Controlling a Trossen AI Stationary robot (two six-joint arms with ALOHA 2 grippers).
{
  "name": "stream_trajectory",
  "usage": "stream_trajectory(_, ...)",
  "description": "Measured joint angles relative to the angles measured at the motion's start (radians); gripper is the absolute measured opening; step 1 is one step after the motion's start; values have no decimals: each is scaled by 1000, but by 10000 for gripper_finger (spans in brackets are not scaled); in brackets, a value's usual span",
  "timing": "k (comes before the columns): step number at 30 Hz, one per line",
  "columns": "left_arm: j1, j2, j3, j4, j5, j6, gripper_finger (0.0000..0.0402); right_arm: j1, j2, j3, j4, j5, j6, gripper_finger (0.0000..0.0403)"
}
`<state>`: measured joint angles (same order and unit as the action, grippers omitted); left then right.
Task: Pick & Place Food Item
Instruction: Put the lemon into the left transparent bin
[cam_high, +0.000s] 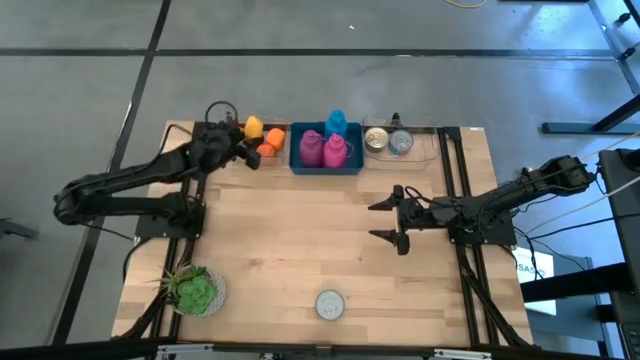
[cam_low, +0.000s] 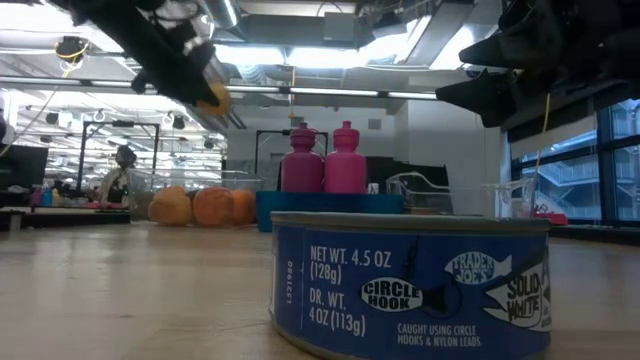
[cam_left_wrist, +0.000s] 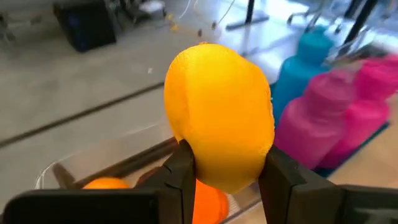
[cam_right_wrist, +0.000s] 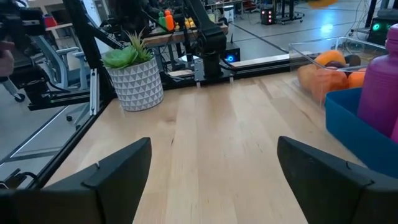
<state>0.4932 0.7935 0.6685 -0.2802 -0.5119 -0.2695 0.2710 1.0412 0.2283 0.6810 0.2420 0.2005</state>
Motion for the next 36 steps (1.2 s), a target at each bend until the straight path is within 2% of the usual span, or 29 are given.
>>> stream_trajectory(8,175,168,44,-37,196,-7,107,0,0,0,-3,0,-6,345)
stream_trajectory(17,262,342,121,-40,303,-10,107,0,0,0,-4,0,-6,345)
stream_trajectory(30,302,585,297,-228,312,-64,107,0,0,0,-5,0,-7,345)
stream_trajectory(36,302,651,338,-279,262,-97,107,0,0,0,-9,0,-7,345)
